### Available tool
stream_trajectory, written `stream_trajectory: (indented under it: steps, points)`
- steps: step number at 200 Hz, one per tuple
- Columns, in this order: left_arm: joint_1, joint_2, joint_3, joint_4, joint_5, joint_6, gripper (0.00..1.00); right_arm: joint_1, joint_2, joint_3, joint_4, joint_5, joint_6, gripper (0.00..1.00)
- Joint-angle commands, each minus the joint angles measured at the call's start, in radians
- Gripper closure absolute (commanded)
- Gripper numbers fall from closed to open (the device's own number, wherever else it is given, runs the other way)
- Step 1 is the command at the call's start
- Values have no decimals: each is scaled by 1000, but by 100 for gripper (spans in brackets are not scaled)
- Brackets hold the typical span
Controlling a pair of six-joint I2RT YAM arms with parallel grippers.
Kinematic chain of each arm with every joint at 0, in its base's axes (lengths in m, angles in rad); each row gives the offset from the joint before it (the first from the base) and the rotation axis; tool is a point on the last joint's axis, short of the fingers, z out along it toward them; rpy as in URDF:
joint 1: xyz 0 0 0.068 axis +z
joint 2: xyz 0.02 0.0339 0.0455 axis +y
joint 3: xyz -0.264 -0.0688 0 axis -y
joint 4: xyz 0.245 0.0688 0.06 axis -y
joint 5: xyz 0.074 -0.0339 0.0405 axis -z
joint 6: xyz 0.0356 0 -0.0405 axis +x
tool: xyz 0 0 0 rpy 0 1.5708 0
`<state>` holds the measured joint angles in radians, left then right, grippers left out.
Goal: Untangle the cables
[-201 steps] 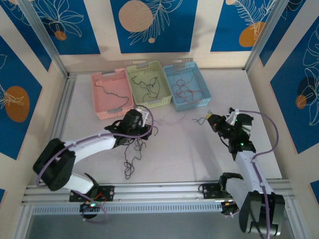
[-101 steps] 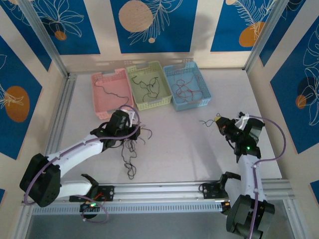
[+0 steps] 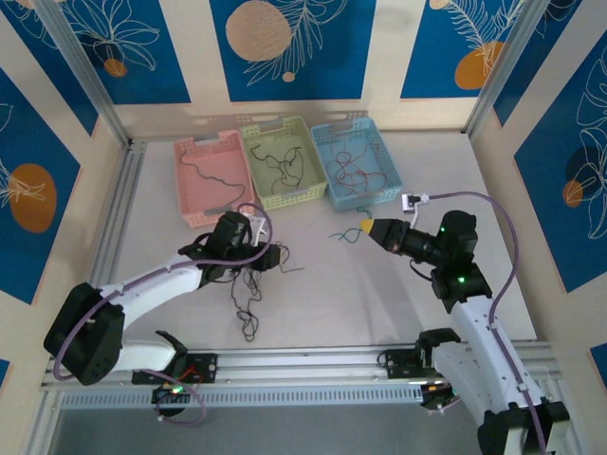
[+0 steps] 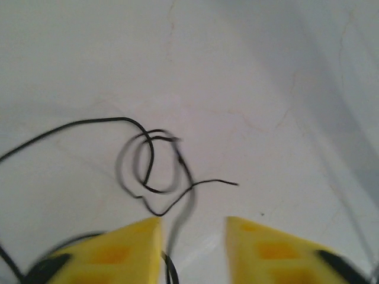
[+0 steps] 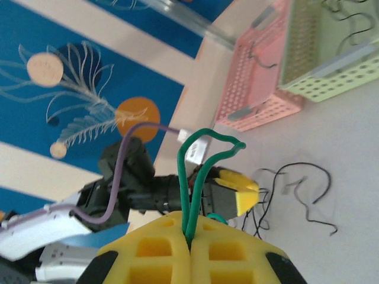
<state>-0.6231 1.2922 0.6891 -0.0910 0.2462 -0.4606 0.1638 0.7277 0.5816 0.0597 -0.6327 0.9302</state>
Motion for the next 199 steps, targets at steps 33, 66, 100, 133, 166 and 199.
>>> stream_trajectory:
  steps: [33,66,100,133,166,199]
  points:
    - [-11,-137,39,-53,86,5,27,188,37,50,18,81,-120,100]
    - [-13,-231,43,-9,221,-16,20,237,59,51,40,99,-129,100]
    - [-20,-241,45,127,393,-69,14,273,102,68,76,102,-118,100]
    - [-62,-207,59,196,462,-89,13,301,137,83,102,95,-105,100]
    - [-104,-157,94,206,452,-74,16,330,174,88,141,84,-88,100]
    - [-117,-106,119,226,448,-75,29,349,207,100,163,72,-81,100]
